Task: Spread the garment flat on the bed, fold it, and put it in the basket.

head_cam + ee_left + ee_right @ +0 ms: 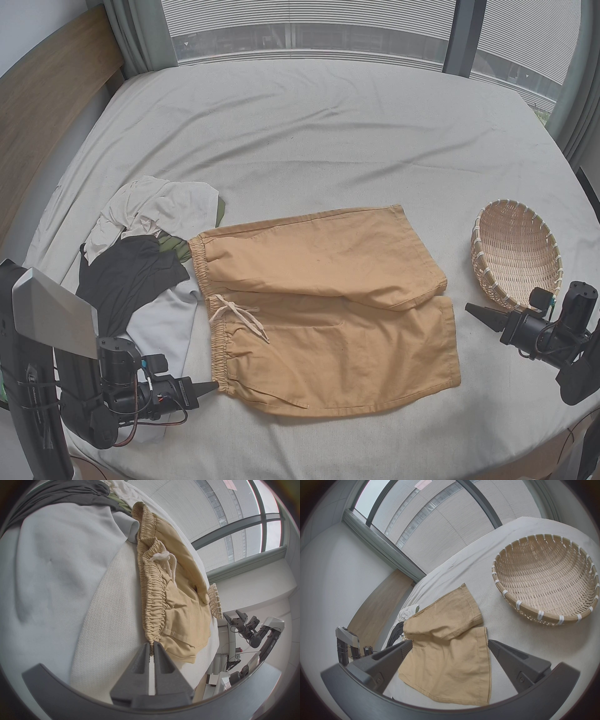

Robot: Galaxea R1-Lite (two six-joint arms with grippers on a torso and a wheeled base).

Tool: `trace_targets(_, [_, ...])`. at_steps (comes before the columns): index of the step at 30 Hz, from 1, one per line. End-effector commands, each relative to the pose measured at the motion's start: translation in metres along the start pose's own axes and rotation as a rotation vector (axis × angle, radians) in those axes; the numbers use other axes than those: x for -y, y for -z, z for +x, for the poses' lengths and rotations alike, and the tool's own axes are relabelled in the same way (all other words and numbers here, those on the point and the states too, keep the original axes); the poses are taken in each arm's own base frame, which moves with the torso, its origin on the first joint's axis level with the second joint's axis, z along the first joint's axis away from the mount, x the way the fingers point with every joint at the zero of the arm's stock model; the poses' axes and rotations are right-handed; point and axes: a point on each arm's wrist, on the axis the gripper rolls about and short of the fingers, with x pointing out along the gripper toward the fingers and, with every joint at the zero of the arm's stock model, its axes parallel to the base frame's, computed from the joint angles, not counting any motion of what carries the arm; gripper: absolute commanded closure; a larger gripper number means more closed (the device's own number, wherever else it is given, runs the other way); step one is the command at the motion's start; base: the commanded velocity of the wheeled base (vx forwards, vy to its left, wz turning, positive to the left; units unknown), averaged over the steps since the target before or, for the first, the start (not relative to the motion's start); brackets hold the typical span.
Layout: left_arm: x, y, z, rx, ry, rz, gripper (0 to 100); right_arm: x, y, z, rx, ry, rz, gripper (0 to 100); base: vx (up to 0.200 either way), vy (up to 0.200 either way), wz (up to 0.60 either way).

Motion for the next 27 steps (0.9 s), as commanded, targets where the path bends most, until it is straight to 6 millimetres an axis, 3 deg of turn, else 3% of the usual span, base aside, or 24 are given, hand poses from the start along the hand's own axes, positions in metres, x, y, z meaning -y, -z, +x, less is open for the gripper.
trace_targets(1, [0.001, -0.002, -0.005, 0.018, -0.004, 0.005, 100, 0.004, 0.005, 0.002, -0.022, 0.011, 0.015, 0, 0.000, 0.000, 0.00])
trace_targets(7, [-0.004, -0.001, -0.009, 0.013, -0.021, 0.004, 100, 0.005, 0.005, 0.003, -0.025, 0.007, 0.017, 0, 0.000, 0.000, 0.00])
trace_targets(8, [-0.003, -0.001, -0.009, 0.013, -0.020, 0.006, 0, 0.005, 0.005, 0.003, -0.025, 0.009, 0.017, 0, 0.000, 0.000, 0.00])
trace_targets(22, [-0.001, -0.002, 0.009, 0.004, 0.011, 0.005, 0, 0.004, 0.004, 0.003, -0.018, 0.004, 0.011, 0, 0.000, 0.000, 0.00])
trace_targets(23, [-0.001, -0.002, 0.009, 0.003, 0.013, 0.006, 100, 0.004, 0.004, 0.003, -0.017, 0.004, 0.010, 0, 0.000, 0.000, 0.00])
trace_targets(27, [-0.001, -0.002, 0.009, 0.003, 0.013, 0.004, 100, 0.004, 0.004, 0.002, -0.020, 0.007, 0.013, 0, 0.000, 0.000, 0.00])
